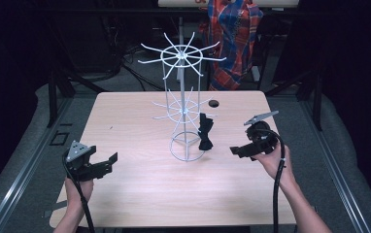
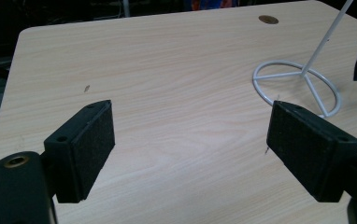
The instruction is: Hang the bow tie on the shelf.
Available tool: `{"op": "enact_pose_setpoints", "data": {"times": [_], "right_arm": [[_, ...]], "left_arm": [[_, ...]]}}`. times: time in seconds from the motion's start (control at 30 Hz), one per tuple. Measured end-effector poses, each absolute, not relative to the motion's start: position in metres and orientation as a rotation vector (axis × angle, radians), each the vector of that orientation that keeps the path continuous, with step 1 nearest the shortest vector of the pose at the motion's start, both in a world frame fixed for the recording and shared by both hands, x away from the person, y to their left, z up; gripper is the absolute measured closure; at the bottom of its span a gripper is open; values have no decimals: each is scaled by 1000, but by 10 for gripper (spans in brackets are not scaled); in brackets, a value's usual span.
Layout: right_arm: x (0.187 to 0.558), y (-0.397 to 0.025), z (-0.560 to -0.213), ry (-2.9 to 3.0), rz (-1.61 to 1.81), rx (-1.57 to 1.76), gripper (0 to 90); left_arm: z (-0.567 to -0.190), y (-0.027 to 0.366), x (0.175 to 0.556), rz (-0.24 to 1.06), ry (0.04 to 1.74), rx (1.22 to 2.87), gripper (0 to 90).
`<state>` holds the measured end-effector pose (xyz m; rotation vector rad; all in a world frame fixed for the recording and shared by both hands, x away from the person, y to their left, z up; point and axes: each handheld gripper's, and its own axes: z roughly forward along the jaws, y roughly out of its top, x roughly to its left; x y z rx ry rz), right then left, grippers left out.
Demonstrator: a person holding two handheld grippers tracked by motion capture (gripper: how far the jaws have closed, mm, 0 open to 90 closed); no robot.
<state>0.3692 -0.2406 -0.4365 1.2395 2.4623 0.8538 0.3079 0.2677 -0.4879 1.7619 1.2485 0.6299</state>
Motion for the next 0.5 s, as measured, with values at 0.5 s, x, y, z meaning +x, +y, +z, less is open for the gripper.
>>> {"op": "enact_pose_setpoints", "data": {"times": [0.5], "right_arm": [[336, -246, -454, 2498, 748, 1163, 17]], "left_arm": [[-487, 267, 305, 636, 1248, 1752, 155]]}}
